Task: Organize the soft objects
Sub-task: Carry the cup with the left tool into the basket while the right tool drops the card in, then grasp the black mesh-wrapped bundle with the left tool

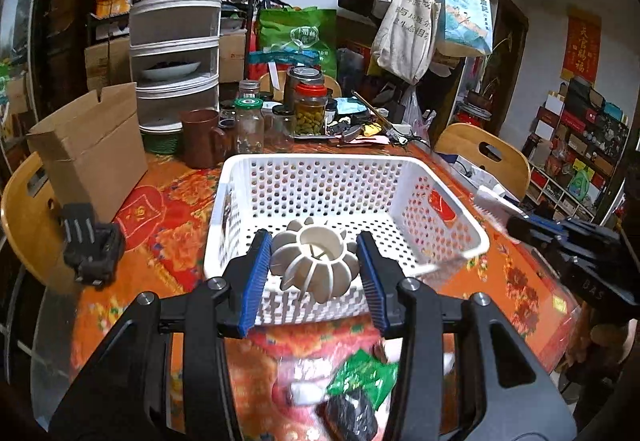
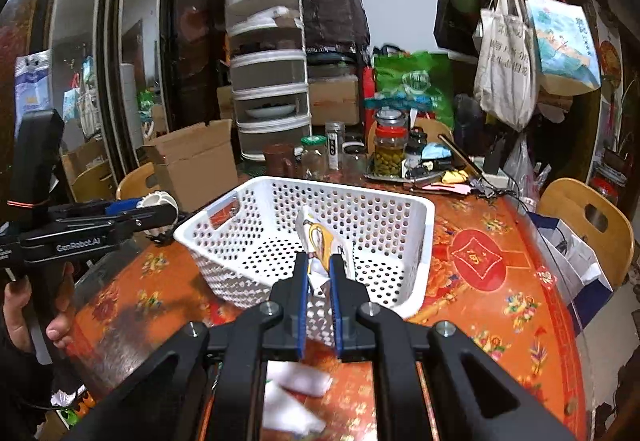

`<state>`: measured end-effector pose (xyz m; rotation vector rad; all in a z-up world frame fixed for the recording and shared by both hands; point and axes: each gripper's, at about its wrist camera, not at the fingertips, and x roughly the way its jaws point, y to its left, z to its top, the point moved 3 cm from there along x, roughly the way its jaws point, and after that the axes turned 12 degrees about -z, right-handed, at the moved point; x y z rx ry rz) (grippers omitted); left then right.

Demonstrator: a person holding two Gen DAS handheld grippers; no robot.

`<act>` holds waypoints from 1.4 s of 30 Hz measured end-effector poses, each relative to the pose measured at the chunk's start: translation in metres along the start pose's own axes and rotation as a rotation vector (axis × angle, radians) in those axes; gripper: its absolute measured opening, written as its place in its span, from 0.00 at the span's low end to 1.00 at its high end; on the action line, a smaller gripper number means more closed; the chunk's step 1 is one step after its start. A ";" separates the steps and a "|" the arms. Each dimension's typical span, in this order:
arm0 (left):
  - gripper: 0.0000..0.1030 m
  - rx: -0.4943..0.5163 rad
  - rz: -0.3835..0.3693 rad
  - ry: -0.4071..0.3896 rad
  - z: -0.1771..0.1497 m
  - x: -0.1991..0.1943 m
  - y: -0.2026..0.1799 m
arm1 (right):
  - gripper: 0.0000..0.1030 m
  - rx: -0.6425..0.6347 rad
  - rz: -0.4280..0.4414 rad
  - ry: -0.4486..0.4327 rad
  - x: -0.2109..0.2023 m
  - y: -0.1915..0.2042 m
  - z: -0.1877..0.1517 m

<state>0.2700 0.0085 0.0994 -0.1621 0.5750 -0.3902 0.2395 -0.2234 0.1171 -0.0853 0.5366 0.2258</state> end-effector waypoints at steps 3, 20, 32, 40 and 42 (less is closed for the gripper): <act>0.40 -0.006 0.006 0.043 0.022 0.025 0.005 | 0.08 -0.002 -0.008 0.049 0.025 -0.001 0.015; 0.40 -0.096 0.063 0.370 0.031 0.179 0.046 | 0.08 -0.063 -0.073 0.422 0.176 0.007 0.017; 0.57 -0.151 0.054 0.388 0.019 0.192 0.062 | 0.25 -0.075 -0.071 0.429 0.186 0.010 0.014; 0.87 -0.087 0.068 0.220 0.024 0.108 0.044 | 0.69 -0.029 -0.055 0.261 0.100 -0.009 0.022; 0.97 -0.036 0.093 0.164 0.008 0.066 0.034 | 0.79 -0.015 -0.072 0.196 0.066 -0.014 0.010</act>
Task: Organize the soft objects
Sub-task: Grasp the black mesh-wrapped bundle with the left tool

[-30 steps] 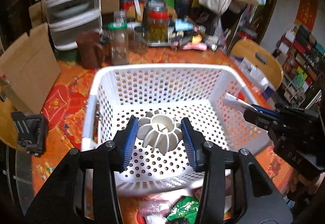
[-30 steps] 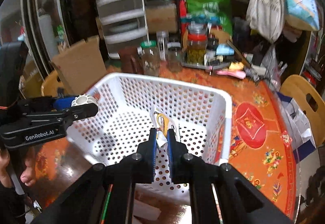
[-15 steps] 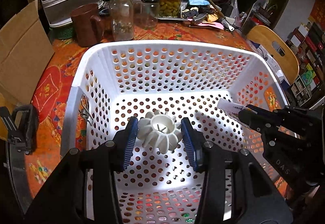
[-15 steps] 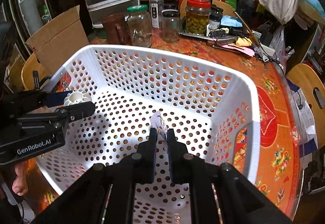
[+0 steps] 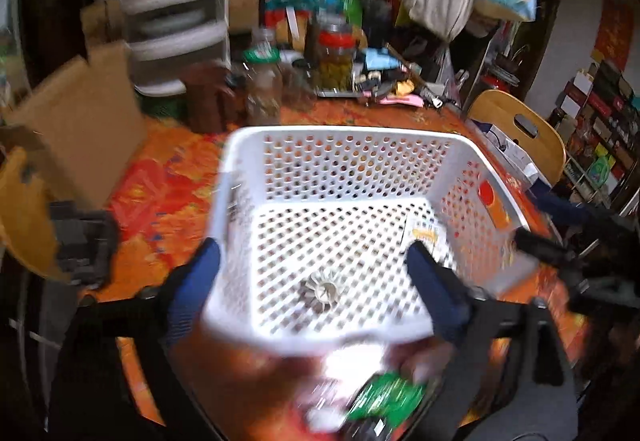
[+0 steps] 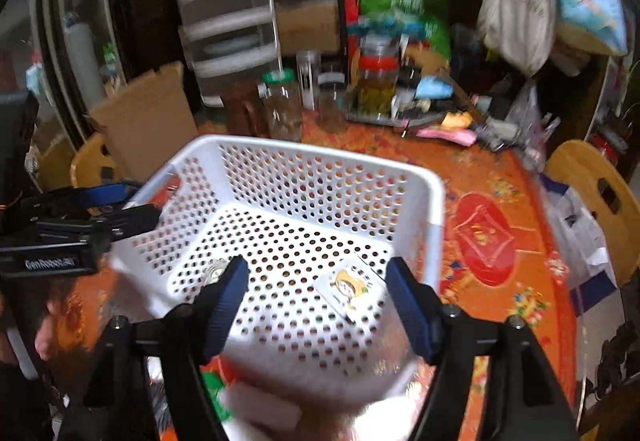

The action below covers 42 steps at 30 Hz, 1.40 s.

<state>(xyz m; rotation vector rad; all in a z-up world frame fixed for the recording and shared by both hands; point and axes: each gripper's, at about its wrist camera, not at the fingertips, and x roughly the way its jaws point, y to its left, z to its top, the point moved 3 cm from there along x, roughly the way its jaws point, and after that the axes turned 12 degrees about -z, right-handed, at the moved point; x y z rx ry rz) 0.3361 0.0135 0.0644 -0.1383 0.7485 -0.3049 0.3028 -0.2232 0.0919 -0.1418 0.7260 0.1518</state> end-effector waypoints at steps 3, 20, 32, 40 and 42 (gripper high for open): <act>1.00 0.013 0.000 -0.043 -0.043 -0.040 -0.001 | 0.91 0.015 -0.006 -0.074 -0.043 -0.005 -0.053; 1.00 -0.026 -0.047 0.000 -0.233 -0.034 -0.035 | 0.92 0.183 0.088 -0.018 -0.055 0.029 -0.218; 0.49 0.003 -0.050 0.045 -0.230 0.000 -0.049 | 0.92 0.183 0.119 -0.015 -0.047 0.031 -0.216; 0.19 -0.009 -0.090 0.025 -0.233 -0.004 -0.045 | 0.92 0.161 0.137 0.010 -0.034 0.043 -0.212; 0.18 -0.012 -0.090 0.016 -0.234 -0.008 -0.042 | 0.92 0.154 0.144 0.013 -0.033 0.047 -0.211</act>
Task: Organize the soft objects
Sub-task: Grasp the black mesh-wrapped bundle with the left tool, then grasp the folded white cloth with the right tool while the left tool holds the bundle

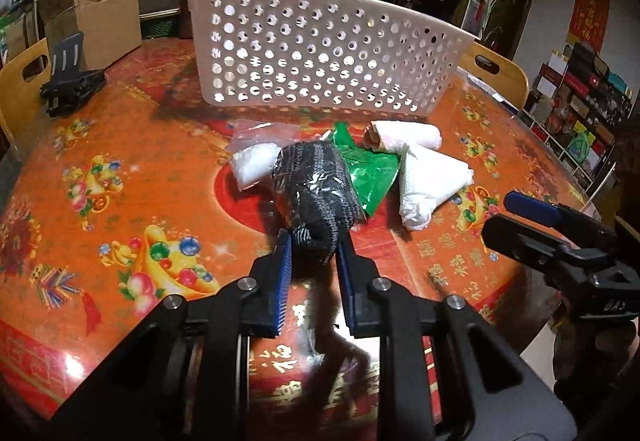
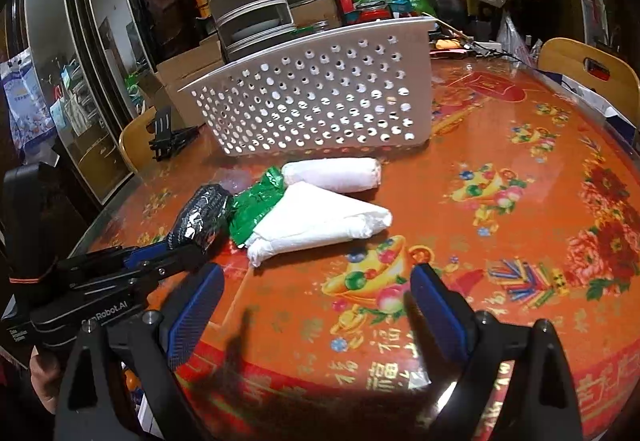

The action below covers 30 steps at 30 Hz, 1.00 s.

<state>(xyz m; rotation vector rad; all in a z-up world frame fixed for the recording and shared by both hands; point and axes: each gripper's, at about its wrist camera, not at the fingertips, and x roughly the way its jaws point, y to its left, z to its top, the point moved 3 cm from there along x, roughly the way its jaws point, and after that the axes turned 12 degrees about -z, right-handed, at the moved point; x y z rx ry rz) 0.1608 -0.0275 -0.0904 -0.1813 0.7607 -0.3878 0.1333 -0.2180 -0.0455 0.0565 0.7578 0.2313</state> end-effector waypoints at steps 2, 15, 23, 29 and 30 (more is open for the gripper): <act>0.18 -0.007 -0.003 -0.014 0.000 -0.005 0.003 | 0.92 -0.006 0.003 0.006 0.003 0.004 0.001; 0.17 -0.025 -0.018 -0.025 -0.005 -0.011 0.015 | 0.91 -0.006 -0.044 0.050 0.027 0.009 0.018; 0.17 -0.028 -0.022 -0.020 -0.005 -0.008 0.016 | 0.91 -0.098 -0.078 0.101 0.047 0.019 0.026; 0.17 -0.026 -0.021 -0.019 -0.006 -0.007 0.016 | 0.85 -0.113 -0.099 0.116 0.050 0.021 0.026; 0.17 -0.025 -0.021 -0.019 -0.006 -0.007 0.016 | 0.84 -0.117 -0.101 0.116 0.050 0.022 0.026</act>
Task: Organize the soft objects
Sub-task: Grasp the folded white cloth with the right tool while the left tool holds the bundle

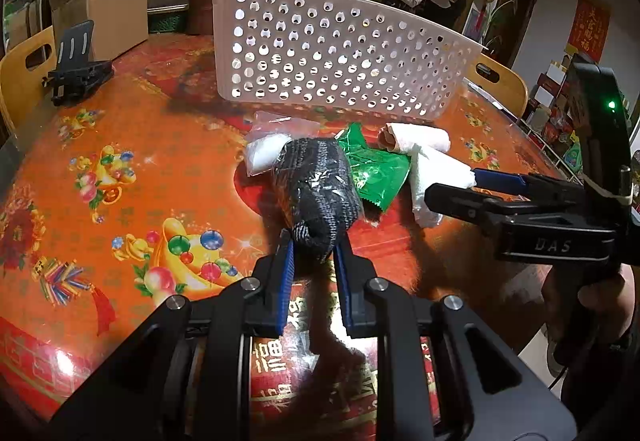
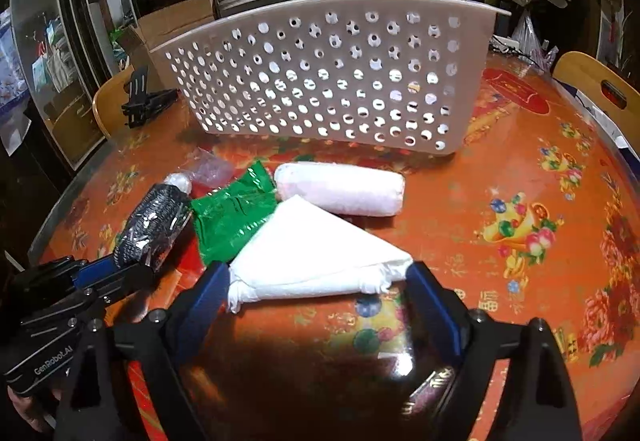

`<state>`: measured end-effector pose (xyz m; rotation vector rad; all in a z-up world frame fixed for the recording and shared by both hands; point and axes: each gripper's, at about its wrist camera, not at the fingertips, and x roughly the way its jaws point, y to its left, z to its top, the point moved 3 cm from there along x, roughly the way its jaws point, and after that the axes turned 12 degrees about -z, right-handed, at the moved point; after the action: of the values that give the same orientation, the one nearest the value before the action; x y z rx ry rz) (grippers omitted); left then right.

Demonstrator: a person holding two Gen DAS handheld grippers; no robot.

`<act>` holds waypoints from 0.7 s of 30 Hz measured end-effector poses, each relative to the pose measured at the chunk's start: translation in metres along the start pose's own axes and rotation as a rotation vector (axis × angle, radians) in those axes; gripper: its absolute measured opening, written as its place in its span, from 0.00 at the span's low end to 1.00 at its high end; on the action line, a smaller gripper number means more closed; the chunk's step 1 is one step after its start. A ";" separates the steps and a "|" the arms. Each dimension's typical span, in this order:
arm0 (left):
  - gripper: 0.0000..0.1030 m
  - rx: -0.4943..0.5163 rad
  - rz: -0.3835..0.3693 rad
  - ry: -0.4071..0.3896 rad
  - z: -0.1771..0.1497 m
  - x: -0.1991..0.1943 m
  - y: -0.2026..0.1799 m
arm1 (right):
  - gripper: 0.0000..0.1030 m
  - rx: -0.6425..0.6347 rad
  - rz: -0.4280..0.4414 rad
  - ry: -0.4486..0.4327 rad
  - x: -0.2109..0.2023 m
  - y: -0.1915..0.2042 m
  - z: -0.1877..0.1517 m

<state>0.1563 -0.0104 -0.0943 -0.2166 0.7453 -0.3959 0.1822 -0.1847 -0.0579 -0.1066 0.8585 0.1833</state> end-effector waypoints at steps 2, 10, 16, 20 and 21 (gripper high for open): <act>0.17 -0.001 -0.002 -0.001 0.000 0.000 0.000 | 0.77 -0.013 -0.017 -0.005 0.000 0.001 -0.001; 0.17 0.003 0.000 -0.002 -0.001 0.000 0.000 | 0.54 -0.040 -0.021 -0.033 -0.003 0.005 -0.004; 0.17 0.003 0.001 -0.001 -0.001 0.000 0.000 | 0.49 -0.033 -0.006 -0.042 -0.005 0.003 -0.005; 0.17 0.005 0.000 -0.004 -0.001 -0.001 -0.001 | 0.48 -0.015 0.013 -0.044 -0.007 -0.001 -0.007; 0.17 0.006 0.000 -0.007 -0.001 -0.001 -0.002 | 0.48 -0.013 0.017 -0.047 -0.010 -0.002 -0.009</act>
<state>0.1540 -0.0113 -0.0937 -0.2126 0.7369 -0.3972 0.1702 -0.1897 -0.0562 -0.1067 0.8121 0.2067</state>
